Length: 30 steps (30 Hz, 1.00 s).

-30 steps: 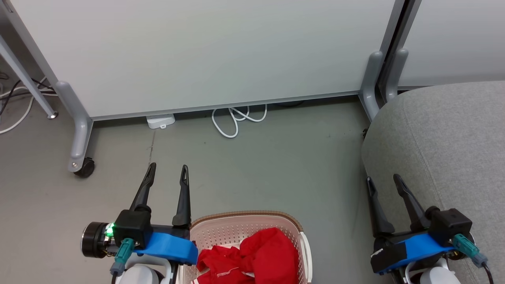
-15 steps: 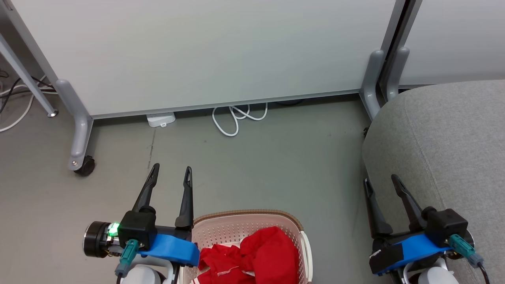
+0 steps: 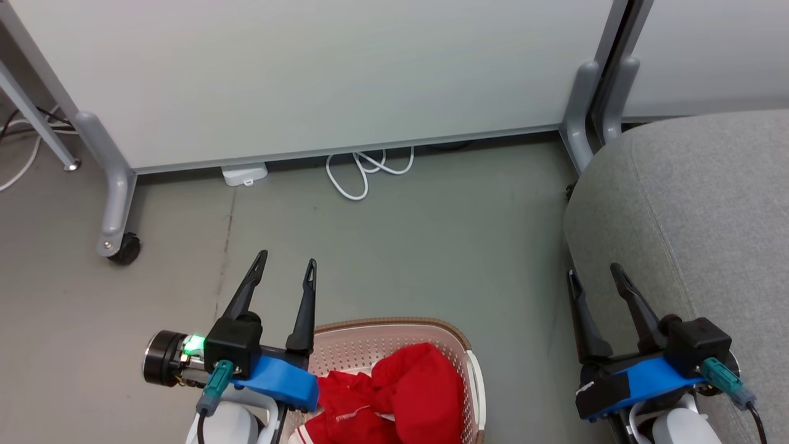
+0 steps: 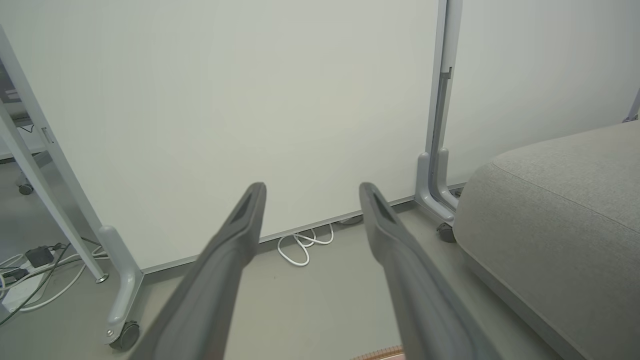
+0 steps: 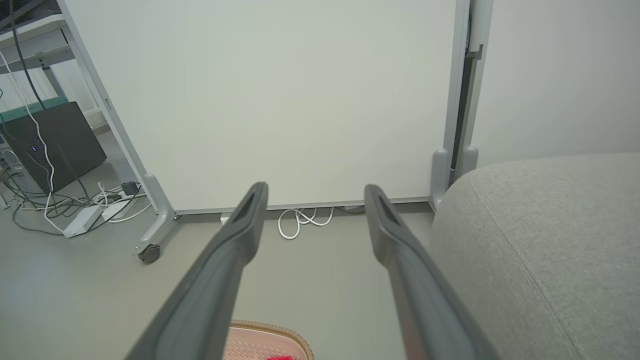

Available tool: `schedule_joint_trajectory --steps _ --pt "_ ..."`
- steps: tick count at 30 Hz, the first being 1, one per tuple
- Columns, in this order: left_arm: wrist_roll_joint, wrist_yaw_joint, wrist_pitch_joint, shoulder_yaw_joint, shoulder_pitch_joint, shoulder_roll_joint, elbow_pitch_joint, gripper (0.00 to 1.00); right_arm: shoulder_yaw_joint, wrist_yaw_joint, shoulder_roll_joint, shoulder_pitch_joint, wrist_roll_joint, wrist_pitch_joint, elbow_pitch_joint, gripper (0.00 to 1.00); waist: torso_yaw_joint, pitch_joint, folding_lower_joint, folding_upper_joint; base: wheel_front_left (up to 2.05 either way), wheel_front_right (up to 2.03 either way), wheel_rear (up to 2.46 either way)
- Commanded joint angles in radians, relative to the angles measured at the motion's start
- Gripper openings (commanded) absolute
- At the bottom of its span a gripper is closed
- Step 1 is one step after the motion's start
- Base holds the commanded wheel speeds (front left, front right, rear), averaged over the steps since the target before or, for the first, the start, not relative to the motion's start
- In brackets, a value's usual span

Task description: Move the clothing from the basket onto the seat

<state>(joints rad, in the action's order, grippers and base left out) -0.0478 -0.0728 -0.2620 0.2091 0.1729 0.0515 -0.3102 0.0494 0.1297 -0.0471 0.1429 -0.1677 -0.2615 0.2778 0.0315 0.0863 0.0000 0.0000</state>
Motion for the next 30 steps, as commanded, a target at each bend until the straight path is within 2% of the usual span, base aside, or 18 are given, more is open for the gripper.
schedule_joint_trajectory --steps 1,13,20,30 --pt "0.006 -0.008 -0.005 0.003 0.025 0.007 -0.014 1.00 0.002 0.002 -0.006 0.016 -0.002 -0.006 -0.002 1.00 -0.009 0.016 0.0000 0.0000 0.00 0.00 0.00" --pt "0.044 -0.050 -0.004 0.096 0.153 0.065 -0.207 1.00 0.001 0.001 -0.006 0.079 0.001 -0.005 -0.010 1.00 -0.059 0.145 0.0000 0.0000 0.00 0.00 0.00" --pt "0.050 -0.059 -0.004 0.206 0.233 0.093 -0.339 1.00 0.010 0.001 -0.005 0.128 -0.007 -0.005 -0.021 1.00 -0.093 0.239 0.0000 0.0000 0.00 0.00 0.00" --pt "-0.011 -0.058 -0.004 0.412 0.357 0.116 -0.533 1.00 0.037 0.001 -0.005 0.198 -0.003 -0.005 -0.037 1.00 -0.131 0.368 0.0000 0.0000 0.00 0.00 0.00"
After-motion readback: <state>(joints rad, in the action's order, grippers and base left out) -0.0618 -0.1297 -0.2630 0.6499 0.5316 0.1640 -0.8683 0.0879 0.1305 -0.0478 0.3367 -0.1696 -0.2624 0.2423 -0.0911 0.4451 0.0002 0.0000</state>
